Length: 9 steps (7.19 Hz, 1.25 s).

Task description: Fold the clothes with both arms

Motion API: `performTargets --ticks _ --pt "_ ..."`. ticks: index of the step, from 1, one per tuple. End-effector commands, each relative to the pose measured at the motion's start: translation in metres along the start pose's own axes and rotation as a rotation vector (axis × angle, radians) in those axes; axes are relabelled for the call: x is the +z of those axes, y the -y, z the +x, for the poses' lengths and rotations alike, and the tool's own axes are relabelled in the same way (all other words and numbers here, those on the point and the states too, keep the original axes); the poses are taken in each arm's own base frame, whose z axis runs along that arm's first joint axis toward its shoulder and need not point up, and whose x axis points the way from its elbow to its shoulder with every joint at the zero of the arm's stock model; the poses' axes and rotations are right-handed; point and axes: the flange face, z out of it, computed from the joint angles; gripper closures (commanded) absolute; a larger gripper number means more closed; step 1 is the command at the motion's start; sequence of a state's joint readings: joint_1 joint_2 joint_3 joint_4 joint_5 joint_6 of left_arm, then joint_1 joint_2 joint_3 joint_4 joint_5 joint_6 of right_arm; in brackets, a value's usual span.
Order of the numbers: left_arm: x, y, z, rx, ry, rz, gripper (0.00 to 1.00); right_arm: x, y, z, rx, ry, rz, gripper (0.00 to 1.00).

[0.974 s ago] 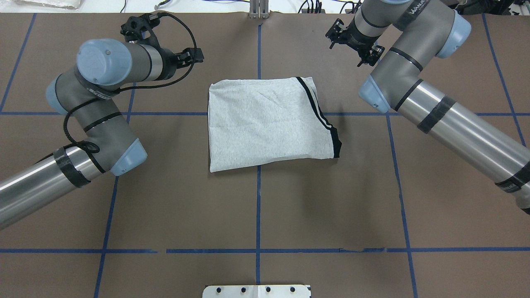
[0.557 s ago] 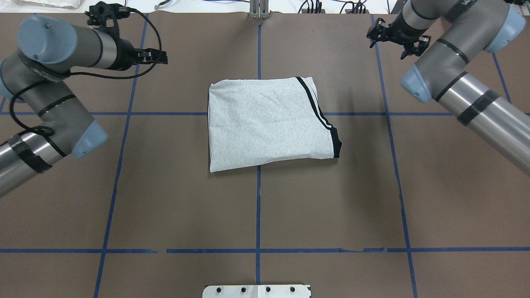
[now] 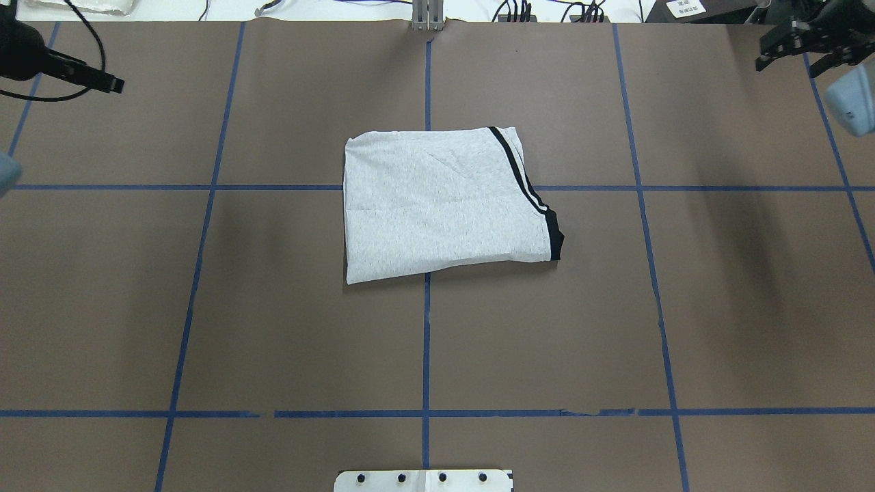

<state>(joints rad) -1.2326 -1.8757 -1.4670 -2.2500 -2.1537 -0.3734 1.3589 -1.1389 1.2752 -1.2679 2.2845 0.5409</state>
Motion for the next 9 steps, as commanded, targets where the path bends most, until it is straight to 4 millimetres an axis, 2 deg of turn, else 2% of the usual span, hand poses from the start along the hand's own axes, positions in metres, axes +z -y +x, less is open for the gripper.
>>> performTargets --ticks 1,3,4,5,8,9 --pt "-0.048 -0.033 -0.099 0.069 0.063 -0.103 0.00 -0.029 -0.023 0.112 -0.021 0.005 -0.027 0.00" --pt "-0.081 -0.049 -0.151 -0.064 0.120 -0.194 0.00 -0.026 -0.052 0.155 -0.050 0.004 -0.103 0.00" --pt "-0.096 -0.051 -0.165 -0.064 0.133 -0.217 0.00 -0.021 -0.056 0.156 -0.050 0.001 -0.123 0.00" --pt "-0.108 -0.072 -0.182 0.003 0.105 -0.225 0.00 -0.022 -0.057 0.155 -0.043 -0.006 -0.131 0.00" --pt "-0.109 -0.108 -0.173 -0.052 0.018 -0.244 0.00 -0.040 -0.092 0.149 -0.053 -0.011 -0.114 0.00" --pt "-0.112 -0.105 -0.169 -0.071 0.022 -0.234 0.00 -0.046 -0.104 0.146 -0.052 -0.012 -0.115 0.00"
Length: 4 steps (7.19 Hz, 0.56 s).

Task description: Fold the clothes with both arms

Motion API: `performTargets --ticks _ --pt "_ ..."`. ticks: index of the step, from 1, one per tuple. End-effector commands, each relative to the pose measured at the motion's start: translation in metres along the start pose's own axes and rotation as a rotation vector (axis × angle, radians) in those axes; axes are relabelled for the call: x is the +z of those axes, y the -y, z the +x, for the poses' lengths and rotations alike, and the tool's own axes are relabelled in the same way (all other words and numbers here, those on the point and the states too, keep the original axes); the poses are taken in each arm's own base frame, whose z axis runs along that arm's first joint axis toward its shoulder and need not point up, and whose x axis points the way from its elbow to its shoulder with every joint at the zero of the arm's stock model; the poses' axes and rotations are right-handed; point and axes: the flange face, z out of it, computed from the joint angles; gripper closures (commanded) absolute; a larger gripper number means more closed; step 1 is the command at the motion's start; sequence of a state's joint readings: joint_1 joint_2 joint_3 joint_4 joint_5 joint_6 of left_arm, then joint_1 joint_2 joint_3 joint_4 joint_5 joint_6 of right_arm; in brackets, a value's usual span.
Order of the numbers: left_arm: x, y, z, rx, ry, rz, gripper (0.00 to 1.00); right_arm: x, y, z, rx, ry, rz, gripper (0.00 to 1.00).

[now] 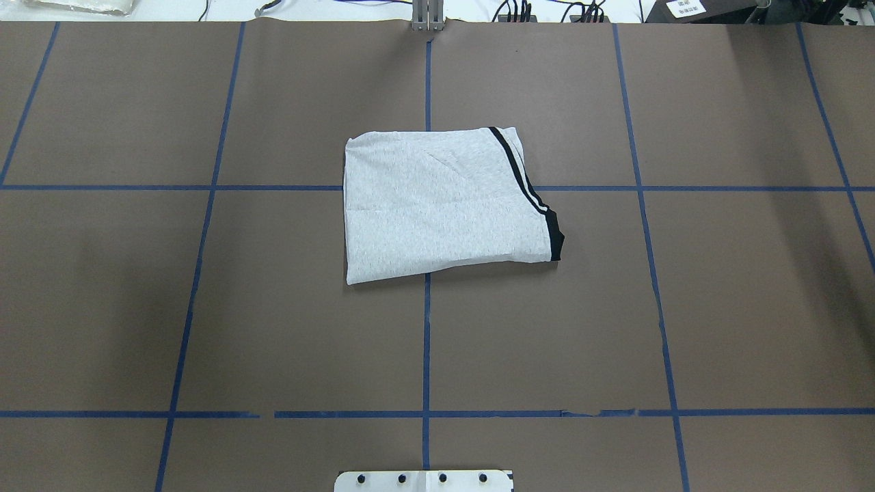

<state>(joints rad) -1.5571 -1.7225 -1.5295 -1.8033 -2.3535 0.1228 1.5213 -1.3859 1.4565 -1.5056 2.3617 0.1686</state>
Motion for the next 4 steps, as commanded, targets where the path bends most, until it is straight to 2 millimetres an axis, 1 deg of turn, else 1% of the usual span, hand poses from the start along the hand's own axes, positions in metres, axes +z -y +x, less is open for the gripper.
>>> performTargets --ticks 1,2,4 --pt "-0.0012 -0.0064 0.0048 -0.027 -0.015 0.004 0.00 -0.0061 -0.0270 -0.0023 -0.002 -0.002 0.001 0.00" --pt "0.0018 -0.0108 0.0022 -0.028 -0.014 -0.001 0.00 -0.0066 -0.0277 -0.0027 -0.003 -0.002 0.002 0.00" --pt "0.0031 -0.0102 0.0045 -0.029 -0.016 -0.006 0.00 -0.0060 -0.0278 -0.0035 -0.004 0.000 0.001 0.00"
